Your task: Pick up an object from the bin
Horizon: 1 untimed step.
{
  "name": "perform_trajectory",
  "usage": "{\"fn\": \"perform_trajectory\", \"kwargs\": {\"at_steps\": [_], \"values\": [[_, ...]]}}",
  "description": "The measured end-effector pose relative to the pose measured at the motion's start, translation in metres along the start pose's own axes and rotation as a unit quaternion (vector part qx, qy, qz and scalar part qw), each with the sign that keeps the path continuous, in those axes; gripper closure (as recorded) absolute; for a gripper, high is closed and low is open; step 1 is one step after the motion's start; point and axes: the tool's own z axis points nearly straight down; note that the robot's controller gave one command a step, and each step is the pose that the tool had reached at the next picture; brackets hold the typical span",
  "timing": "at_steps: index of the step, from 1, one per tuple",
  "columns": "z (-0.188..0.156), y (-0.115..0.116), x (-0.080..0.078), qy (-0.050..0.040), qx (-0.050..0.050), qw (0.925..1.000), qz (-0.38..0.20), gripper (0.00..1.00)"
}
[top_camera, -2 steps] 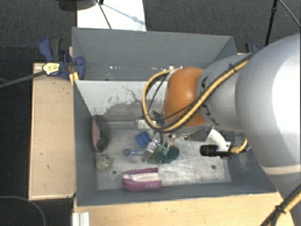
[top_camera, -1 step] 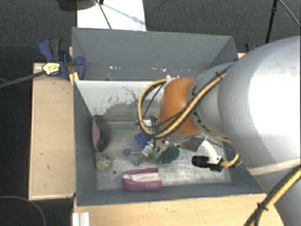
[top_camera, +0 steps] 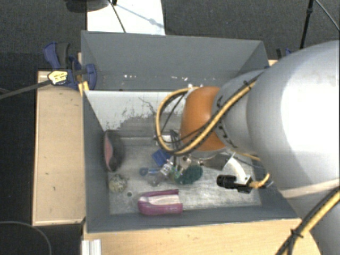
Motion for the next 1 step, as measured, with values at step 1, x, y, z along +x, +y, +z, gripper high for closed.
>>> {"fn": "perform_trajectory", "kwargs": {"at_steps": [1], "values": [[-0.001,0.001,-0.0014,-0.0019,-0.002,1.0,0.0,1.0]]}}
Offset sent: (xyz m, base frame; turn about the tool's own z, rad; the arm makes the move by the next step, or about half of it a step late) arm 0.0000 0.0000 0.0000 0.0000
